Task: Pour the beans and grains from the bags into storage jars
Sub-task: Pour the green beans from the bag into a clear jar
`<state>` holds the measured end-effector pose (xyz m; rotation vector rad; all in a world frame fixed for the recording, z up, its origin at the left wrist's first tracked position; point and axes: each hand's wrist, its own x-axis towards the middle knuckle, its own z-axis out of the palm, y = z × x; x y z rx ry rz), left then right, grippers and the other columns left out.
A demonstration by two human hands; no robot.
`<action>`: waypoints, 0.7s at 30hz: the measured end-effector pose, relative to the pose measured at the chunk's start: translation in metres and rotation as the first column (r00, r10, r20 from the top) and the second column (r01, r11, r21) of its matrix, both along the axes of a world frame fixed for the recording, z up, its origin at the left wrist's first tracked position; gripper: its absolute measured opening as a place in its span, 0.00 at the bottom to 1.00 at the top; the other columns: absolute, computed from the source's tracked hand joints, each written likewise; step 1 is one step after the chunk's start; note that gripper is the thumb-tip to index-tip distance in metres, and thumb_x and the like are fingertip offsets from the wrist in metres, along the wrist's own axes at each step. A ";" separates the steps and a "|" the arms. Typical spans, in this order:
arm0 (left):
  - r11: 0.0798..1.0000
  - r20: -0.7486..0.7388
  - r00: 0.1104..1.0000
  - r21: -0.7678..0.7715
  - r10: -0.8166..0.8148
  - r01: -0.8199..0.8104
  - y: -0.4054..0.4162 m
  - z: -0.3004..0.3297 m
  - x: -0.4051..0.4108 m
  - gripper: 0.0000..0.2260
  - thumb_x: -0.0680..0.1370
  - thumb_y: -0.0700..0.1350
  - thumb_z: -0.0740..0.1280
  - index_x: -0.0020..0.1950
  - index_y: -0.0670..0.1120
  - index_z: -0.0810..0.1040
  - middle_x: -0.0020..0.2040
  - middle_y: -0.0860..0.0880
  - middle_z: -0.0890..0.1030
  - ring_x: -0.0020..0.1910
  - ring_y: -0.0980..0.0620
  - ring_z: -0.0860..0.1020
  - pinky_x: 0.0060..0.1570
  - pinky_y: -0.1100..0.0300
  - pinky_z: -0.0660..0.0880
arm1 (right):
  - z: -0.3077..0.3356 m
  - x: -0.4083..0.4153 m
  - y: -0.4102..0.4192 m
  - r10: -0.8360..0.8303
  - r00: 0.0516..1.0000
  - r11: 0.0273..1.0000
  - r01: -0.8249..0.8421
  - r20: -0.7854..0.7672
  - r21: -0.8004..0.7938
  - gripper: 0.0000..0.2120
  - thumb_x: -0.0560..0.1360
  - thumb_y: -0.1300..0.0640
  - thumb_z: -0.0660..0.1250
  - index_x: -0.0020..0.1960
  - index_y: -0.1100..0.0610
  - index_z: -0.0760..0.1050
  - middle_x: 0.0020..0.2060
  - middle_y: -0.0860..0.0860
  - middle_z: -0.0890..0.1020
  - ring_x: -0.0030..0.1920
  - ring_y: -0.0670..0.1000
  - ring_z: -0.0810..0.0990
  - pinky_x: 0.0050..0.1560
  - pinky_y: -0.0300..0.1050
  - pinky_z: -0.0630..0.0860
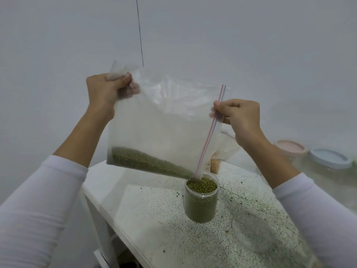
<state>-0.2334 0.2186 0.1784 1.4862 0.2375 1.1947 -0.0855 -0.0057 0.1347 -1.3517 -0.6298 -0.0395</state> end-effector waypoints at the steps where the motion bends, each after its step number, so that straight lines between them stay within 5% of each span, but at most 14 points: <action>1: 1.000 -0.004 1.000 0.008 -0.001 0.001 0.000 0.000 0.001 0.07 0.75 0.37 0.70 0.37 0.40 0.78 0.27 0.51 0.80 0.30 0.52 0.82 0.41 0.58 0.81 | 0.000 0.001 0.000 -0.001 1.000 1.000 0.001 0.005 -0.017 0.05 0.72 0.63 0.72 0.40 0.65 0.81 0.37 0.59 0.83 0.35 0.52 0.83 0.39 0.41 0.80; 12: 0.999 -0.001 1.000 0.032 -0.004 0.004 -0.003 0.003 0.002 0.07 0.74 0.36 0.70 0.36 0.39 0.78 0.26 0.51 0.80 0.29 0.51 0.81 0.41 0.55 0.81 | -0.006 0.007 -0.001 -0.012 1.000 1.000 0.012 -0.008 0.005 0.05 0.72 0.63 0.72 0.41 0.66 0.81 0.38 0.59 0.83 0.36 0.53 0.84 0.43 0.44 0.81; 16: 0.998 -0.014 1.000 0.066 0.007 -0.007 -0.003 0.005 0.002 0.07 0.74 0.38 0.71 0.36 0.40 0.78 0.27 0.51 0.80 0.31 0.50 0.82 0.49 0.47 0.79 | -0.007 0.005 -0.001 -0.022 1.000 1.000 0.022 0.005 0.005 0.06 0.72 0.62 0.72 0.41 0.66 0.81 0.38 0.60 0.84 0.35 0.51 0.83 0.41 0.41 0.80; 21: 0.996 -0.022 1.000 0.093 0.006 -0.004 -0.007 0.006 0.002 0.08 0.75 0.38 0.70 0.36 0.41 0.78 0.27 0.52 0.80 0.30 0.51 0.81 0.43 0.54 0.78 | -0.007 0.005 -0.003 -0.028 0.999 1.000 0.028 0.015 -0.003 0.06 0.73 0.62 0.71 0.40 0.66 0.81 0.37 0.60 0.84 0.36 0.53 0.82 0.42 0.44 0.81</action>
